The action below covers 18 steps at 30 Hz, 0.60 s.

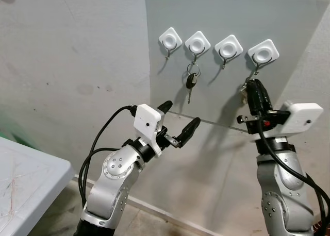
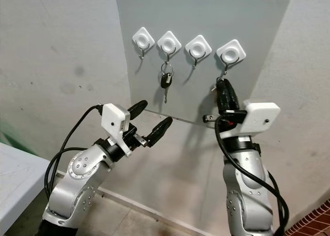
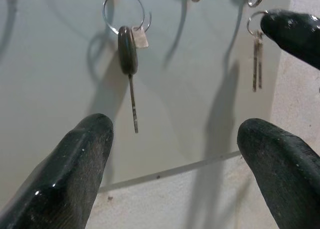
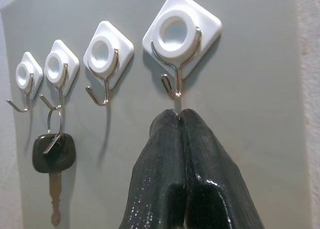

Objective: Hang keys on a hook

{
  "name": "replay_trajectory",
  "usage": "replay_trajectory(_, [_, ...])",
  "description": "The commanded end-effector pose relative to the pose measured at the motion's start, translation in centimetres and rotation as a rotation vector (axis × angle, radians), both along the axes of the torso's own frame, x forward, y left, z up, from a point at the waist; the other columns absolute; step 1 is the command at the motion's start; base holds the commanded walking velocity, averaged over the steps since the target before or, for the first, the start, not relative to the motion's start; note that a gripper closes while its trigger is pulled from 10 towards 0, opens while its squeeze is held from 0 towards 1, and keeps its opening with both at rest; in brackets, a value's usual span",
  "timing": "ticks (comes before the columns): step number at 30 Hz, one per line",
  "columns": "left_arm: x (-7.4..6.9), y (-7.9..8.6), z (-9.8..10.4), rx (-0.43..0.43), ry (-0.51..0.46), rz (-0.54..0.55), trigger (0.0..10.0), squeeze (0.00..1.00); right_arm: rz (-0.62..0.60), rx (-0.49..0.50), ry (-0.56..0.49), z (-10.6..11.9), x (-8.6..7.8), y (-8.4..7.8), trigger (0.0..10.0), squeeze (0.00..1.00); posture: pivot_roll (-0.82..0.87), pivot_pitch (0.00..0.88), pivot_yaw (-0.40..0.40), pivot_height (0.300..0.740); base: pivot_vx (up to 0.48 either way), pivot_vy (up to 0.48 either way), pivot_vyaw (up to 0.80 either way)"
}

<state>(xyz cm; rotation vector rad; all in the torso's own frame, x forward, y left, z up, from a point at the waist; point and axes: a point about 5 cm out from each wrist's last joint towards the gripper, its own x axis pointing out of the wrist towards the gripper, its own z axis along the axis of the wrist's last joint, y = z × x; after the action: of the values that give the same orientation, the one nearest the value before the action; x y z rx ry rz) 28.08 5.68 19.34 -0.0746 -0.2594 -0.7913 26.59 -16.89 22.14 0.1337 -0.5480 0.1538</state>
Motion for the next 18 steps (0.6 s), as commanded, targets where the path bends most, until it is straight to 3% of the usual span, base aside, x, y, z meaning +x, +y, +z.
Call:
replay_trajectory(1, [-0.1,0.0,0.8,-0.002,-0.029,-0.015,10.0,0.00,0.016,-0.002,-0.031,0.7,-0.4,0.1,10.0,0.00,-0.07,0.000,0.049,0.740,0.000,0.000,0.00])
replay_trajectory(10, [-0.4,-0.3,1.4,-0.006,-0.055,-0.051,10.0,0.00,0.093,-0.033,-0.062,0.6,-1.7,1.0,10.0,0.00,-0.07,0.000,0.052,0.740,0.000,0.000,0.00])
replay_trajectory(18, [-0.5,-0.4,1.5,-0.006,-0.061,-0.059,10.0,0.00,0.081,-0.016,-0.100,1.6,-1.5,1.0,10.0,0.00,-0.07,0.000,0.046,0.740,0.000,0.000,0.00])
